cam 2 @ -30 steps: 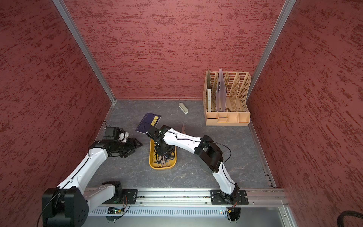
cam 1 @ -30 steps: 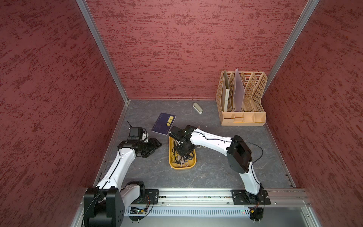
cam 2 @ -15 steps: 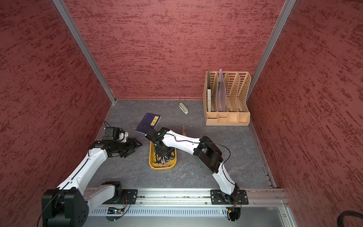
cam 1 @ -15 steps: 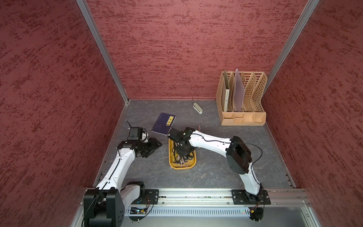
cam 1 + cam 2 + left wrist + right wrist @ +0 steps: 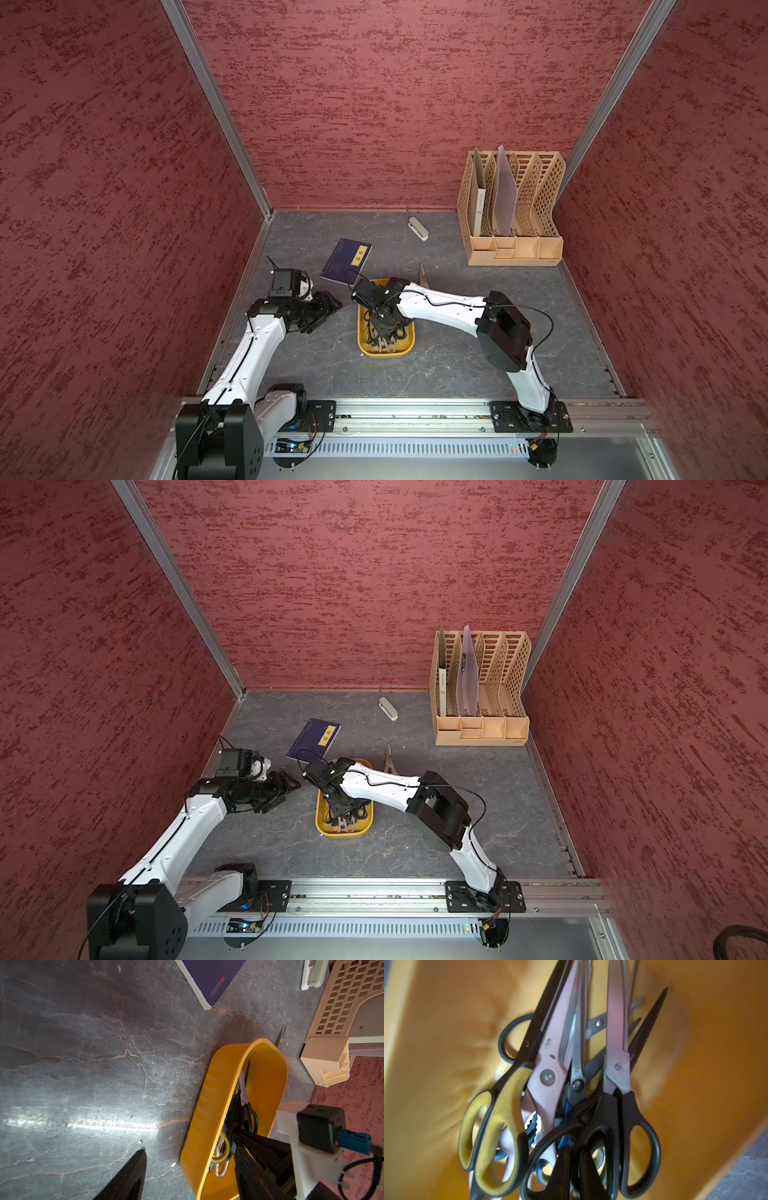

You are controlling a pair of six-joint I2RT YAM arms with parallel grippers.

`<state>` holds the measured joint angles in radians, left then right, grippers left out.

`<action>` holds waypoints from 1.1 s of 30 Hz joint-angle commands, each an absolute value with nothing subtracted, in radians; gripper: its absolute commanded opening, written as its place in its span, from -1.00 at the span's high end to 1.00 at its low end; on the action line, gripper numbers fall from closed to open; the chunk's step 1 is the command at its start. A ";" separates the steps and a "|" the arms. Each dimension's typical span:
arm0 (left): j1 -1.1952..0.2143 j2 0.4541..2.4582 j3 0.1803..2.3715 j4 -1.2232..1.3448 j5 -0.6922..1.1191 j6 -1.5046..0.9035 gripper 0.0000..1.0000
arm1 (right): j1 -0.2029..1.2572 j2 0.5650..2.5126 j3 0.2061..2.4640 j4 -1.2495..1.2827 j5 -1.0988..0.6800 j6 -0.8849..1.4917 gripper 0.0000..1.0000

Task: Take the scissors out of the storage box
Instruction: Pick up the scissors from the storage box, then place the scissors at the center of the board.

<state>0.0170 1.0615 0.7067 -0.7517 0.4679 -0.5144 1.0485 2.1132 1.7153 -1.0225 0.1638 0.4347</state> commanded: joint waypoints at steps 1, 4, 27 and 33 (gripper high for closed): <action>0.023 1.045 0.698 -0.761 0.475 -0.496 -0.41 | 1.046 2.060 1.703 -1.020 0.191 0.451 1.00; 0.024 1.046 0.698 -0.760 0.475 -0.494 -0.41 | 1.046 2.029 1.708 -1.035 0.174 0.450 1.00; -0.008 1.040 0.743 -0.816 0.490 -0.520 -0.41 | 0.918 1.775 1.590 -1.171 0.326 0.401 1.00; -0.075 1.042 0.758 -0.819 0.453 -0.563 -0.41 | 0.787 1.757 1.468 -1.054 0.272 0.359 1.00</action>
